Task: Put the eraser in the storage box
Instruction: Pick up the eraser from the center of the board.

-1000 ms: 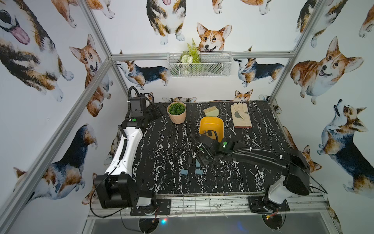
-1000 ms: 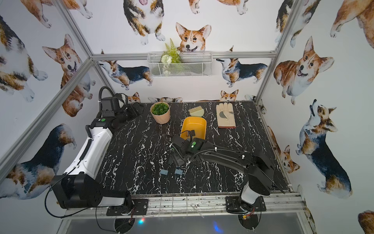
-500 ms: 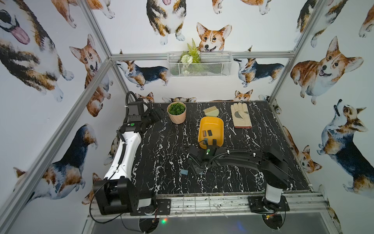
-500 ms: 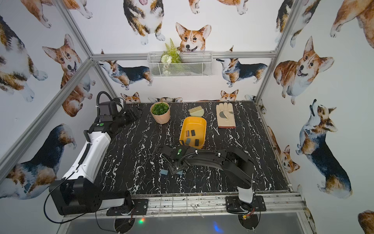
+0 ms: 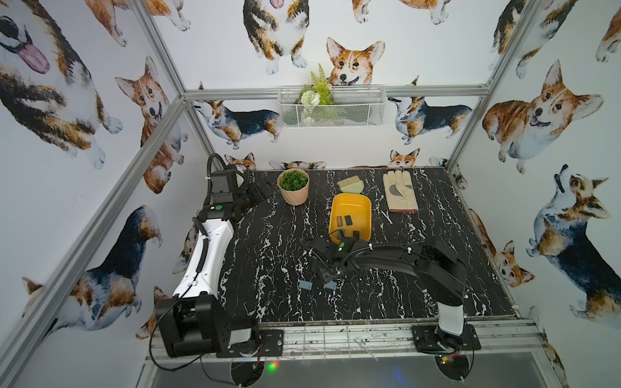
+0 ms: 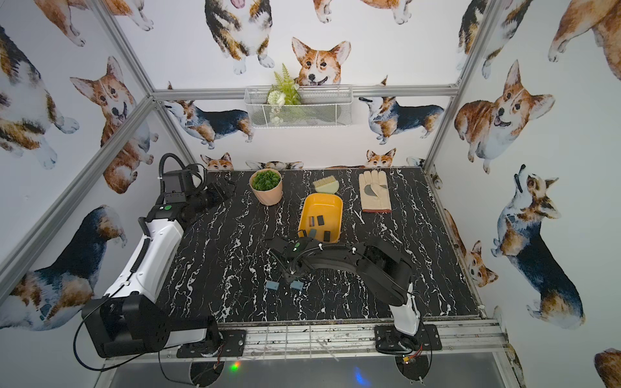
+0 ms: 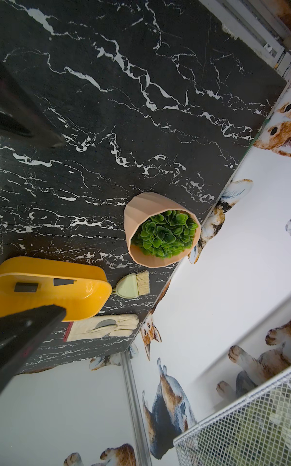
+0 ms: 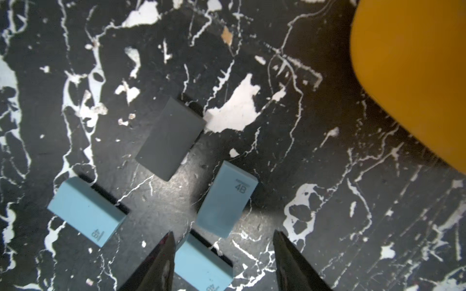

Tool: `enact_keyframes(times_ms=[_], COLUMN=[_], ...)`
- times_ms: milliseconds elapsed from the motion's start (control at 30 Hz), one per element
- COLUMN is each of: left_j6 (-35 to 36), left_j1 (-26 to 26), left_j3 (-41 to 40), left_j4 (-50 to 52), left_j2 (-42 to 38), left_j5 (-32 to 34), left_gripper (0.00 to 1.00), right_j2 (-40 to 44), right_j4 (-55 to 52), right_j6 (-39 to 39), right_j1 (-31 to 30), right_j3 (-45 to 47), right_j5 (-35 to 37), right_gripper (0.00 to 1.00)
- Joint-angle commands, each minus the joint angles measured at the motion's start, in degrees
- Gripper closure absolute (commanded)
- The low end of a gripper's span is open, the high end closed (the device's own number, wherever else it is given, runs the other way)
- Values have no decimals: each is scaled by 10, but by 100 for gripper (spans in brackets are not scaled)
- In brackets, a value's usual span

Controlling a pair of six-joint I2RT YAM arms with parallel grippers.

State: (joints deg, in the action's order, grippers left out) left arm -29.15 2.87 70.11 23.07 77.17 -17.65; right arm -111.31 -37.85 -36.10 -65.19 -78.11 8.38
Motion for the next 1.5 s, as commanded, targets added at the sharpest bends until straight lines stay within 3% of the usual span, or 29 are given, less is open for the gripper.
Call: enact_keyframes(times_ms=[0,500,1067,1300,1467], left_j6=[6,7,7,7,3], left_j1=[2,5,9,11,11], left_j3=[2,0,-3,0,6], left_j4=[-12,-11,-13,-12,-14], left_j2=[2,4,5,6,8], left_j5=[-5,-4,-5,-6,-11], left_gripper=[0,0,0,0,0], right_j2=[-7,-37,-51,25,95], right_j4=[13,8,-9,-28,-47], right_j6=[-7,-1,-3,24,43], right_j1=[2,7,9,1,32], right_j3=[0,-23,-38,-42,-64], right_j5=[-10,-20,-18,22,27], right_gripper=[36,36,71,73,73])
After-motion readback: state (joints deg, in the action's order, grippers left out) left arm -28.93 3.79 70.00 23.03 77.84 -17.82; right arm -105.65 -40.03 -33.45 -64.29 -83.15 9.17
